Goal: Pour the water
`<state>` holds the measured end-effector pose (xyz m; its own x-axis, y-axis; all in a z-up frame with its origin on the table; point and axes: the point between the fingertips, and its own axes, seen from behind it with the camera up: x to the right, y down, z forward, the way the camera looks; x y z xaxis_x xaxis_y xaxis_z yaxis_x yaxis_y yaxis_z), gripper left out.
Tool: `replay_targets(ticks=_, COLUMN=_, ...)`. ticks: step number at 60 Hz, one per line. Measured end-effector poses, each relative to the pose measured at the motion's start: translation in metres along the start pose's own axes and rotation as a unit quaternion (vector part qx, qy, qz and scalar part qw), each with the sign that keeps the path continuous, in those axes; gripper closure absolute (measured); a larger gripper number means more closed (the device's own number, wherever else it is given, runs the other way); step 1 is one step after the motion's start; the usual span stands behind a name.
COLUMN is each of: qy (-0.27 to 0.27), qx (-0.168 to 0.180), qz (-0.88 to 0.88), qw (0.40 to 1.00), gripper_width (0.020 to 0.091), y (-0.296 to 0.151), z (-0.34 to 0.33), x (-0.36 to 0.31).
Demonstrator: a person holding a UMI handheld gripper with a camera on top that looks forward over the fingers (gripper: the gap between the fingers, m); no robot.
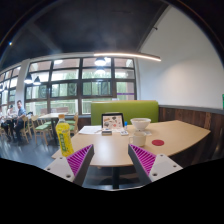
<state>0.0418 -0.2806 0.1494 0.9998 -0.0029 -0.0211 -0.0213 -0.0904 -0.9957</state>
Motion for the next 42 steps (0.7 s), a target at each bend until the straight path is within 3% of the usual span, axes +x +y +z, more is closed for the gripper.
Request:
replay_targets(ticks=21, qy=-0.041, qx=-0.020, qz=-0.012, qw=0.999, gripper_width=0.0284, y=0.017, z=0.000, x=-0.036)
replay_targets(ticks=42, qy=-0.112, qx=-0.018, qz=-0.017, qw=0.993, gripper_width=0.0302, y=0.046, z=0.097, x=-0.183)
